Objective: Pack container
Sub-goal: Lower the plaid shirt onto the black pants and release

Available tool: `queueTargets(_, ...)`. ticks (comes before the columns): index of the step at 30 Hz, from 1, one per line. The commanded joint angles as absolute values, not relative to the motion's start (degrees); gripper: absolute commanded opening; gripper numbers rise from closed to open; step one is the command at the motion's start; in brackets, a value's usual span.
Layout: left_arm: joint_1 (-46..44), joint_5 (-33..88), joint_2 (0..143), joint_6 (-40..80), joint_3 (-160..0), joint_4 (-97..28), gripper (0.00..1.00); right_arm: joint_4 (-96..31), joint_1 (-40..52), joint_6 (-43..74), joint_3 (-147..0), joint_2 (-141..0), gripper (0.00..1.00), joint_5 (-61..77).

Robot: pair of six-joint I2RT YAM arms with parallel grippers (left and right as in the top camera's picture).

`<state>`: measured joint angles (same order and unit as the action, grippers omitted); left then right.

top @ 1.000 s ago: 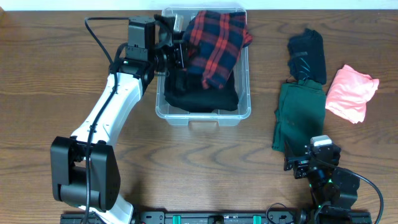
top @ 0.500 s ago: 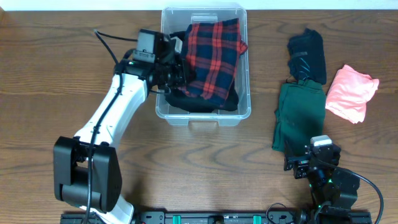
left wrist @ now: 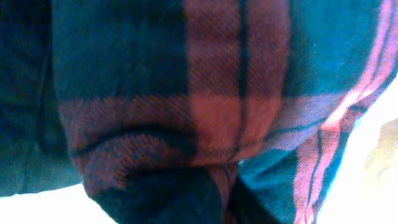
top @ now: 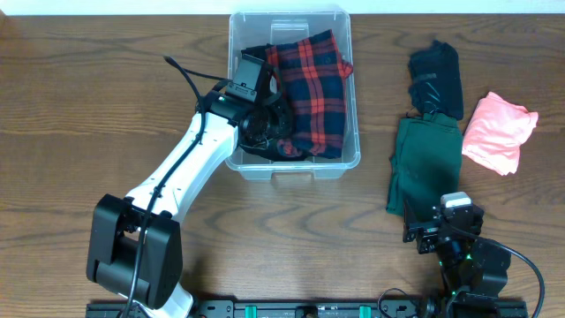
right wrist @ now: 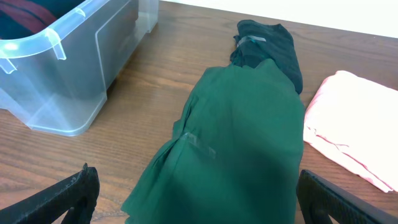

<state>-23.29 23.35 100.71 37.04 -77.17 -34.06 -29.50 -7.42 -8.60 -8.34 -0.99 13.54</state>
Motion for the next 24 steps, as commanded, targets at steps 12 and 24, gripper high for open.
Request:
queueTargets(12,-23.7,18.35,78.67,22.41,-77.54,-29.98,0.98,-29.52,-7.07,-8.64,-8.14,-0.8,0.99,13.93)
queueTargets(24,-23.7,14.02,88.84,-1.06,-77.52,-10.74,0.82,-29.52,-7.07,-8.64,-8.14,-0.8,0.99,13.93)
